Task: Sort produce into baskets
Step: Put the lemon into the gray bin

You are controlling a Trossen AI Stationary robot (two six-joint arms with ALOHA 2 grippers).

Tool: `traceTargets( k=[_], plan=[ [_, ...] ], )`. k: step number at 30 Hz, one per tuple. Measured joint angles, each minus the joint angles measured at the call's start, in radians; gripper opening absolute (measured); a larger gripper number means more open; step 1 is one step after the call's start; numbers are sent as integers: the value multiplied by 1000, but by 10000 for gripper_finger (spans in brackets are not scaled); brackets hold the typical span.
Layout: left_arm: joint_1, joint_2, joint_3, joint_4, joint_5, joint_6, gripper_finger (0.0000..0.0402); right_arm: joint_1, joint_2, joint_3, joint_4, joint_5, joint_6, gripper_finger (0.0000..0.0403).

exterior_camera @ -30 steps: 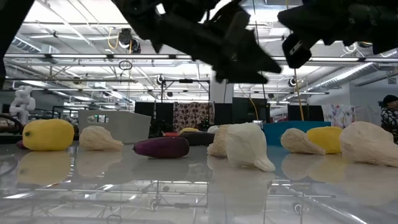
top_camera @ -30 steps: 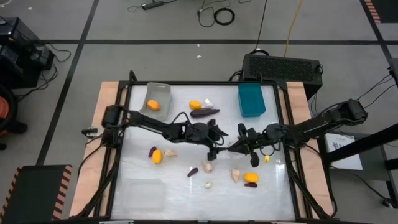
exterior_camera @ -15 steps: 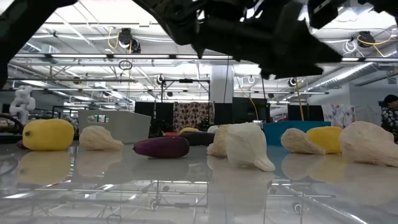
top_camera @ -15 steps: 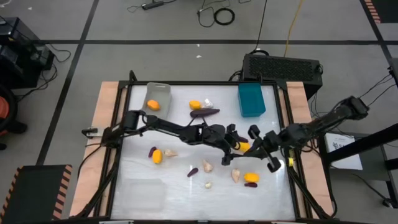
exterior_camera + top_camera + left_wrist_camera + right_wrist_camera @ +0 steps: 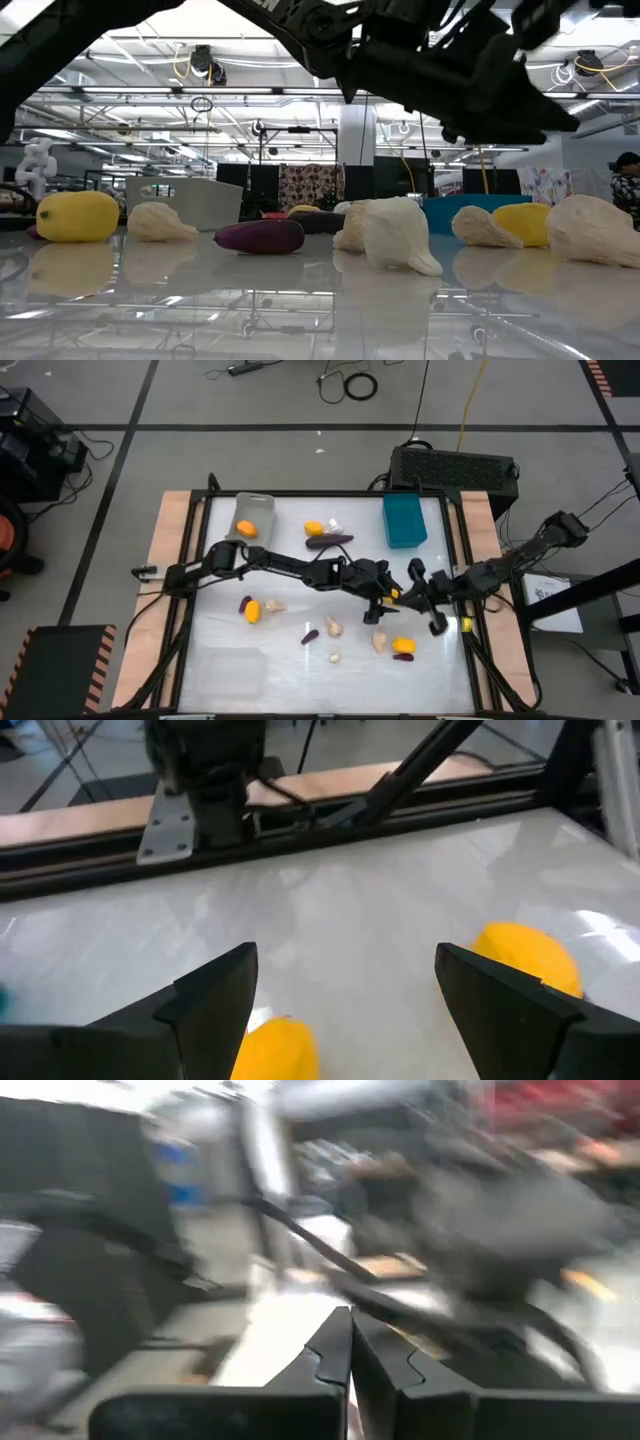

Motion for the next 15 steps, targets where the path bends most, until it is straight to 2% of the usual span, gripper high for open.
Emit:
traceTargets(
  k=[2, 8, 15],
  plan=[
    [2, 0, 0, -8, 0, 0, 312, -2, -29, 5, -97, 62, 40, 1],
    [19, 2, 0, -38, 1, 4, 312, 23, -115, 107, -396, 86, 115, 1],
    [64, 22, 2, -60, -3, -24, 312, 73, -111, 114, -471, 255, 131, 0]
  ],
)
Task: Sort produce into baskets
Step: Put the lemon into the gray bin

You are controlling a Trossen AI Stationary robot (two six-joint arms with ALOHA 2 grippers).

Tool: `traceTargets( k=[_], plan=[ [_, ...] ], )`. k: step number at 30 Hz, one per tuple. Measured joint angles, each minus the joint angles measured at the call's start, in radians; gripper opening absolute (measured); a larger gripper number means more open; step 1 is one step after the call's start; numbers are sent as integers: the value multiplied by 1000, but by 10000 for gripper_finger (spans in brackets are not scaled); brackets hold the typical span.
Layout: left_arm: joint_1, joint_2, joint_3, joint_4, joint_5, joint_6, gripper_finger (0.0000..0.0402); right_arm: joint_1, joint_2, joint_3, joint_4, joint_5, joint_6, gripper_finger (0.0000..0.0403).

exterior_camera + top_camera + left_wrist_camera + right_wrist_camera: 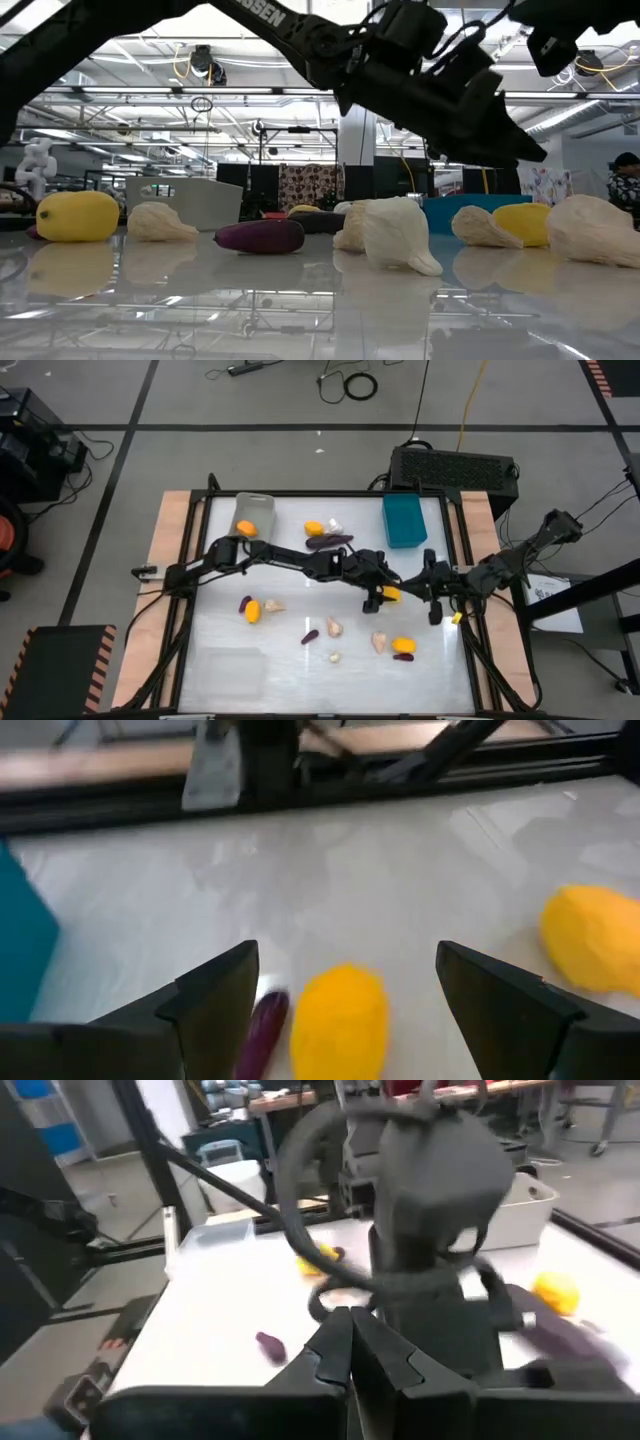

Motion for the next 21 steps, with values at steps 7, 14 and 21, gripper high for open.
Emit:
traceTargets(
  k=[7, 14, 21],
  plan=[
    [-1, 49, -1, 22, 1, -32, 312, 1, -1, 0, -78, 27, 113, 0],
    [-4, 64, -2, 13, -13, -32, 312, 0, -5, 10, -267, 42, 289, 0],
    [-4, 64, -2, 4, -25, -32, 312, 0, 0, 36, -442, -58, 451, 0]
  ],
)
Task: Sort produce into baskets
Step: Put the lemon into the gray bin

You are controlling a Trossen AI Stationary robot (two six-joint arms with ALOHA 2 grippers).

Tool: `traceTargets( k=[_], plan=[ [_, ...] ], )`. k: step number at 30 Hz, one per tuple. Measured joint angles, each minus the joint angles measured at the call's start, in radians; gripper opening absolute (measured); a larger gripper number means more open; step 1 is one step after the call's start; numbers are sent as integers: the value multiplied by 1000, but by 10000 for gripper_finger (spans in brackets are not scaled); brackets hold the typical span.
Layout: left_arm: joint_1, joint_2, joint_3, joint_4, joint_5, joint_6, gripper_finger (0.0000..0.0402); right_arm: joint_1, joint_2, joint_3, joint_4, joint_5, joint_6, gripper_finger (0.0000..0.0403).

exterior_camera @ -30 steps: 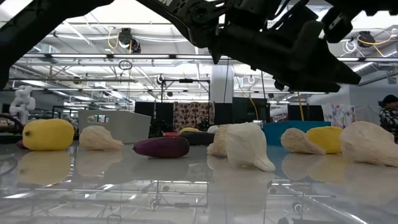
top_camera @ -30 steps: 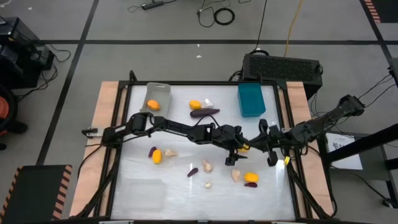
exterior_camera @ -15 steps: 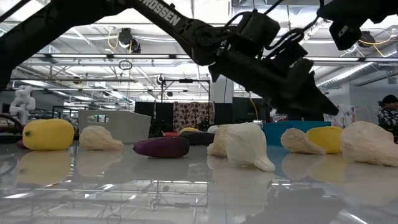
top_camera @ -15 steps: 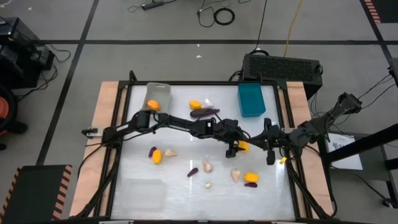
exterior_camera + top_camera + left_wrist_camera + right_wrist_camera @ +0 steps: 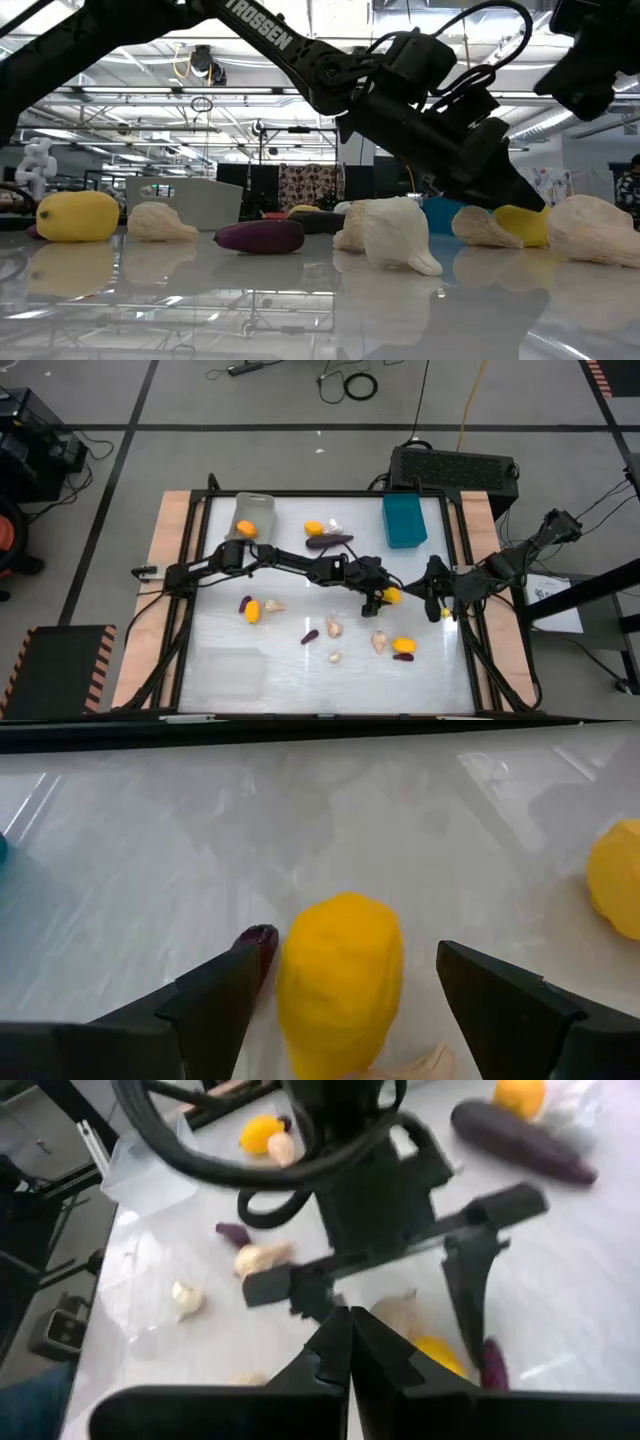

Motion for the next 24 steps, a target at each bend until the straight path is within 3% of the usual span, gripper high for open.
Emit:
traceTargets(
  k=[24],
  plan=[
    [0, 0, 0, -35, -14, 7, 312, 0, 12, 0, 23, 3, -17, 0]
  ],
)
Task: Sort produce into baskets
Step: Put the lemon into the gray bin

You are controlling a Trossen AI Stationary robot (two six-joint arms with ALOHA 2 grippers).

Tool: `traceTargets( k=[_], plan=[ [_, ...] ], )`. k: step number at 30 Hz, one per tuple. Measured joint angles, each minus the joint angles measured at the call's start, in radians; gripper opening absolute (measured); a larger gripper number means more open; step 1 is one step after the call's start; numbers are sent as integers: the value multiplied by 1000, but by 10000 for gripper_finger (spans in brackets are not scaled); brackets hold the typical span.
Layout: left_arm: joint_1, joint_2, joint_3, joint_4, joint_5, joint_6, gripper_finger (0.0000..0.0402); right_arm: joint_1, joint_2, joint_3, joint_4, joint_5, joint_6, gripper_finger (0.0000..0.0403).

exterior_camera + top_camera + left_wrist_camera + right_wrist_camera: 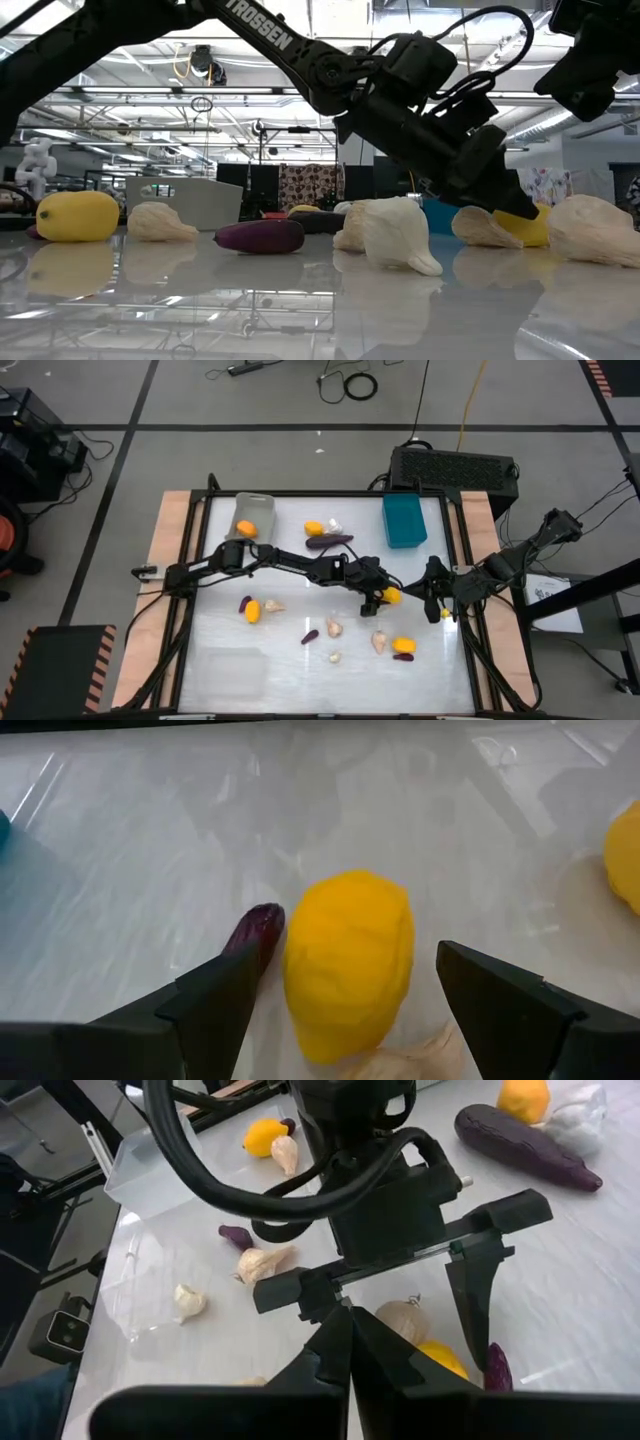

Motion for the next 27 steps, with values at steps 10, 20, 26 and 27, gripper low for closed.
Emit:
traceTargets(
  k=[10, 20, 26, 27],
  plan=[
    [0, 0, 0, -21, -20, -8, 250, 0, 0, 0, 14, 0, -1, 0],
    [0, 0, 0, -17, -20, -60, 197, 0, 0, 0, 14, 0, -9, 0],
    [-1, 0, 0, -14, -20, -61, 180, 0, 0, 0, 14, 0, -9, 0],
    [-1, 0, 2, -14, -20, -61, 179, 0, 0, 0, 15, 0, -9, 0]
  ],
)
